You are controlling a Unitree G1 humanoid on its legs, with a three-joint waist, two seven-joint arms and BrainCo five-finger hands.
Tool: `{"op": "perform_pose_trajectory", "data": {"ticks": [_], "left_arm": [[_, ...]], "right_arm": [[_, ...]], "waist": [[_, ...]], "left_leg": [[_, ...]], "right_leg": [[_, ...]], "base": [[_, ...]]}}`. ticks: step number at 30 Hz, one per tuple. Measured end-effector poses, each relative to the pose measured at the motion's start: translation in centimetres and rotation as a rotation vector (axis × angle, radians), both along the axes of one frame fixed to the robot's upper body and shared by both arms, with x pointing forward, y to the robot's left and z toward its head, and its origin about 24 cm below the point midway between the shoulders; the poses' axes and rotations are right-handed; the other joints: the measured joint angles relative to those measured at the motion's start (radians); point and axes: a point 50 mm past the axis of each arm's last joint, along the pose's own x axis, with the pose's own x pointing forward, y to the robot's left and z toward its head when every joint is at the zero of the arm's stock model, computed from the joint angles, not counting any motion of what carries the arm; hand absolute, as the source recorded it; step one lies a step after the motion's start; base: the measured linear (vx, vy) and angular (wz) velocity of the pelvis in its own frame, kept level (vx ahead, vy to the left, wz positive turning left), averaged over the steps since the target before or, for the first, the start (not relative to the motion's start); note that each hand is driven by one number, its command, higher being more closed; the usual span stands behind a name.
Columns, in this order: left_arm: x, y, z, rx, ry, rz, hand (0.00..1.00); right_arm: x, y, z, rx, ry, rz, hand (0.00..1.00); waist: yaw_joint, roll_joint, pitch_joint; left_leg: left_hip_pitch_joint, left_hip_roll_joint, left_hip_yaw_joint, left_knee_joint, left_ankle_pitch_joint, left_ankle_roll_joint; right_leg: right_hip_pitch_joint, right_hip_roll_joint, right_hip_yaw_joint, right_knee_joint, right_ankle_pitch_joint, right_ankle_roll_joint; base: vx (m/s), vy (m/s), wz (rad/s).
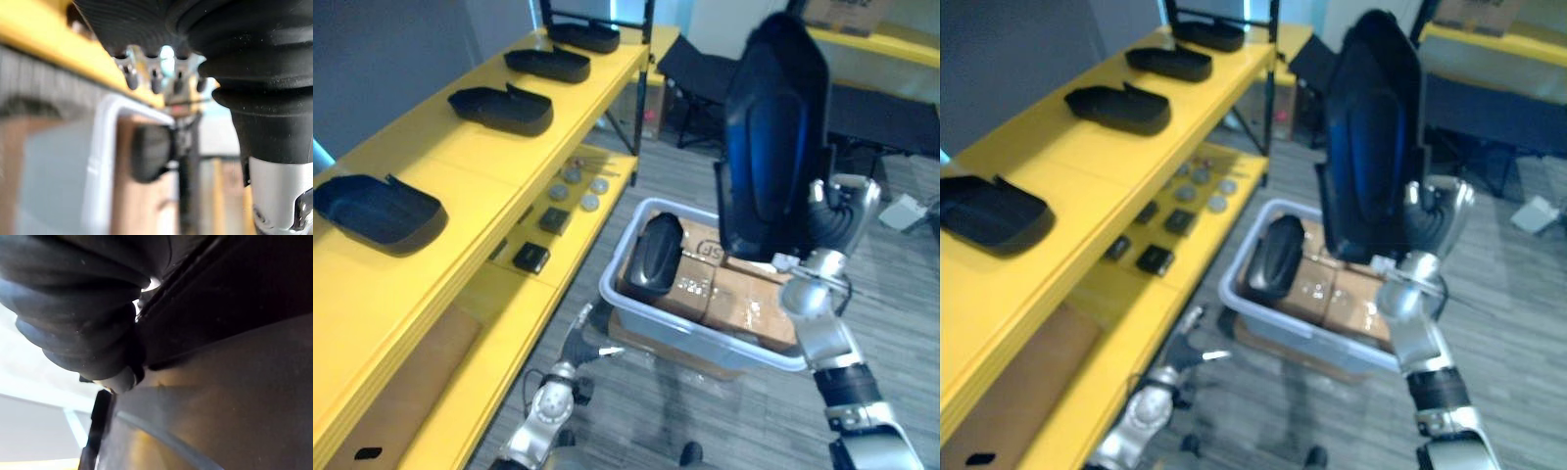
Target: Walk over and take plastic housings, then place them on the shelf
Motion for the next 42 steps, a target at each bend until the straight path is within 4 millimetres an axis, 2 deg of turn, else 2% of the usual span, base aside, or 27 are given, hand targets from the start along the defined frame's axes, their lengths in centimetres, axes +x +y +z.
{"op": "perform_pose_trajectory", "data": {"ticks": [5, 8, 12, 16, 23, 32, 33, 42], "left_arm": [[2.1, -1.8, 3.4, -0.293, -0.074, -0.026, 0.00], [2.6, -2.6, 4.3, -0.420, -0.062, -0.049, 0.00], [2.7, -2.8, 4.2, -0.465, -0.028, -0.050, 0.00], [3.0, -3.1, 4.6, -0.523, -0.031, -0.071, 0.00], [3.8, -3.7, 6.5, -0.552, -0.094, -0.114, 0.00], [3.9, -3.4, 6.5, -0.553, -0.084, -0.092, 0.00], [4.0, -3.3, 6.4, -0.548, -0.072, -0.072, 1.00], [4.4, -2.8, 6.5, -0.540, -0.063, 0.012, 1.00]], "right_arm": [[-0.1, 3.7, -0.9, -0.034, 0.032, 0.134, 1.00], [-0.1, 5.2, -1.4, -0.050, 0.051, 0.188, 1.00], [-0.2, 6.0, -1.9, -0.054, 0.067, 0.213, 1.00], [0.0, 7.0, -3.4, -0.089, 0.120, 0.241, 1.00], [-0.4, 8.6, -5.4, -0.122, 0.186, 0.293, 1.00], [-0.9, 9.8, -7.1, -0.126, 0.220, 0.359, 1.00], [-1.3, 10.2, -7.5, -0.123, 0.229, 0.378, 1.00], [-2.4, 11.3, -8.8, -0.041, 0.274, 0.437, 1.00]], "waist": [[-0.003, -0.003, -0.035], [-0.004, 0.002, -0.040], [-0.011, 0.006, -0.044], [-0.014, 0.016, -0.054], [-0.010, 0.014, -0.055], [-0.010, 0.002, -0.063], [-0.010, -0.003, -0.067], [-0.011, -0.009, -0.070]], "left_leg": [[0.007, -0.005, 0.002, -0.025, 0.018, 0.002], [0.020, -0.007, 0.003, -0.043, 0.030, 0.003], [0.020, -0.008, 0.003, -0.048, 0.035, 0.003], [0.022, -0.009, -0.001, -0.063, 0.044, 0.003], [0.018, -0.010, -0.017, -0.063, 0.046, 0.002], [0.016, -0.009, -0.018, -0.063, 0.045, 0.002], [0.015, -0.009, -0.019, -0.063, 0.045, 0.002], [0.014, -0.007, -0.019, -0.061, 0.045, 0.002]], "right_leg": [[-0.004, -0.004, -0.002, -0.001, 0.002, 0.000], [-0.002, -0.006, -0.002, -0.001, 0.005, 0.001], [-0.004, -0.006, -0.002, -0.001, 0.007, 0.000], [-0.004, -0.006, -0.007, -0.005, 0.009, 0.001], [0.014, -0.004, -0.027, -0.025, 0.015, 0.002], [0.014, -0.003, -0.027, -0.028, 0.015, 0.002], [0.014, -0.003, -0.028, -0.028, 0.015, 0.002], [0.015, 0.000, -0.030, -0.031, 0.016, 0.001]], "base": [[-0.05, 0.007, 0.01], [0.00, 0.000, 0.00], [0.00, 0.000, 0.00], [0.00, 0.002, 0.03], [-0.01, -0.001, 0.07], [0.00, 0.000, 0.00], [0.00, 0.000, 0.00], [0.00, 0.000, 0.00]]}}
